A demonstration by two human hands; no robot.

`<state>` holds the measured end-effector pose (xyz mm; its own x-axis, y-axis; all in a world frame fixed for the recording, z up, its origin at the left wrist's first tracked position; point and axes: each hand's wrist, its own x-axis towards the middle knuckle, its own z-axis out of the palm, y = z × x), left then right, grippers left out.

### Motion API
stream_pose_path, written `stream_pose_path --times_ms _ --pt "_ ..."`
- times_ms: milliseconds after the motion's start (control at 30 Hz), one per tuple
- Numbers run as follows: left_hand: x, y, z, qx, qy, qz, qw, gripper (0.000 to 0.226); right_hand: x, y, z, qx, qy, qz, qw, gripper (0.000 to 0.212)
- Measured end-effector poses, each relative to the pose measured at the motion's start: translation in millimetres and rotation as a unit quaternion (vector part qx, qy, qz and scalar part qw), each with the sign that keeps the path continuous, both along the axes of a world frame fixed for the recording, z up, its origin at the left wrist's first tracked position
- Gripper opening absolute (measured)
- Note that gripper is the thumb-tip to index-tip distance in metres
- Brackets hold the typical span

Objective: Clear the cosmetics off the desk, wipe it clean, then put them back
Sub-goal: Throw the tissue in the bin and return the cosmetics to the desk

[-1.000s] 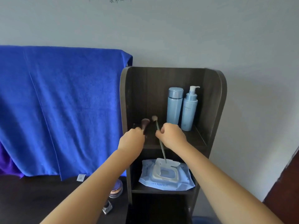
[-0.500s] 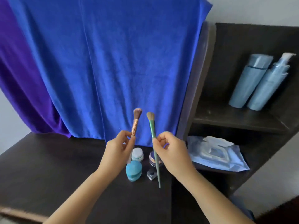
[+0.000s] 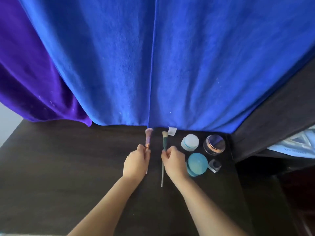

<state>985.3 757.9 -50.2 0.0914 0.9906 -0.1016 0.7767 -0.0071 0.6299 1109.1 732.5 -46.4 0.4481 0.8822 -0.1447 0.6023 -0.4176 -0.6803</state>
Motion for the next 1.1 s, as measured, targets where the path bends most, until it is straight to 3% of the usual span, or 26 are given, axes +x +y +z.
stream_pose_path --times_ms 233,400,500,667,867,1100 --pt "14 14 -14 -0.083 0.088 -0.053 0.991 0.033 7 6 -20 -0.025 -0.065 -0.008 0.998 0.021" --pt "5 19 -6 -0.123 0.051 -0.061 0.989 0.034 7 4 -9 -0.027 -0.055 -0.022 0.998 0.028" --pt "3 15 19 -0.067 0.002 -0.060 0.996 0.032 11 2 21 0.012 -0.037 -0.021 0.999 0.029" --pt "30 13 103 0.103 -0.092 -0.100 0.985 0.025 46 -10 111 0.150 -0.006 -0.057 0.987 0.019" --pt "121 -18 202 0.227 -0.204 -0.195 0.932 0.023 133 -61 210 0.286 -0.001 -0.097 0.953 0.011" --pt "269 -86 270 0.282 -0.268 -0.365 0.846 0.019 263 -145 280 0.370 -0.055 -0.152 0.915 0.008"
